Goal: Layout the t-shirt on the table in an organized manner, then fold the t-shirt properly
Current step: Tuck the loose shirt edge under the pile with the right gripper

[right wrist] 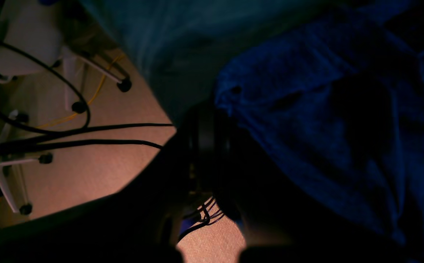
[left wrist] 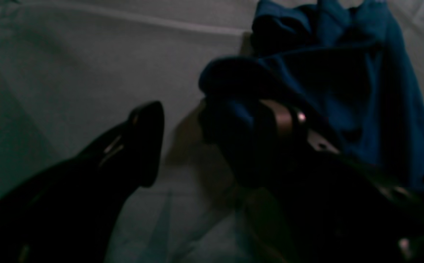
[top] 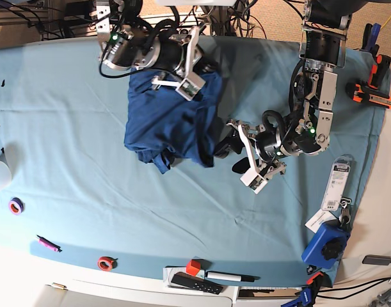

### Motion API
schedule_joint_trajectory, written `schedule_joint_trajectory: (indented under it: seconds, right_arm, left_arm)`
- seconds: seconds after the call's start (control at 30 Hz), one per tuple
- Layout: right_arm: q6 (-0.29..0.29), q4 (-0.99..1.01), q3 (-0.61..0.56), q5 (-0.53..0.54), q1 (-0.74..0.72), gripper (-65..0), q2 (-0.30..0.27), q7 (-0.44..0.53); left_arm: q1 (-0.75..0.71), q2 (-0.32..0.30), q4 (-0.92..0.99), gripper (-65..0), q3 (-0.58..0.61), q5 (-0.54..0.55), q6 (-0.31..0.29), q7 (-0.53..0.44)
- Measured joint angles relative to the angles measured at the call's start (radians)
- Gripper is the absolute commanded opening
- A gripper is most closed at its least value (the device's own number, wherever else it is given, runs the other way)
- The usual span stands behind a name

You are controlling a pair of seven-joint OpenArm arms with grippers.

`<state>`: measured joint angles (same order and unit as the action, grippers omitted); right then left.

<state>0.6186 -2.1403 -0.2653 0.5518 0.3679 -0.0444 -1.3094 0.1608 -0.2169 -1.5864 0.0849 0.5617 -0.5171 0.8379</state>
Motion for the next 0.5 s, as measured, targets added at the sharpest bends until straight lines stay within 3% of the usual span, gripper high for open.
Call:
schedule_joint_trajectory:
  seconds: [0.1,0.17,0.23,0.5]
  right_arm:
    - [0.0,0.0,-0.002,-0.031,0.0,-63.8,0.0,-0.01]
    - [0.0,0.0,-0.002,-0.04,0.0,-51.5,-0.002,-0.026]
    - [0.0,0.0,-0.002,-0.042,0.0,-44.2,-0.002,-0.024]
    - [0.002,0.0,-0.002,-0.056,-0.009,-44.0,-0.002,0.073]
  left_arm:
    - [0.0,0.0,0.0,-28.8,0.0,0.0,0.0,0.0]
    - [0.0,0.0,0.0,-28.8,0.0,0.0,0.0,0.0]
    - [0.0,0.0,0.0,-28.8,0.0,0.0,0.0,0.0]
    - [0.0,0.0,0.0,-28.8,0.0,0.0,0.0,0.0]
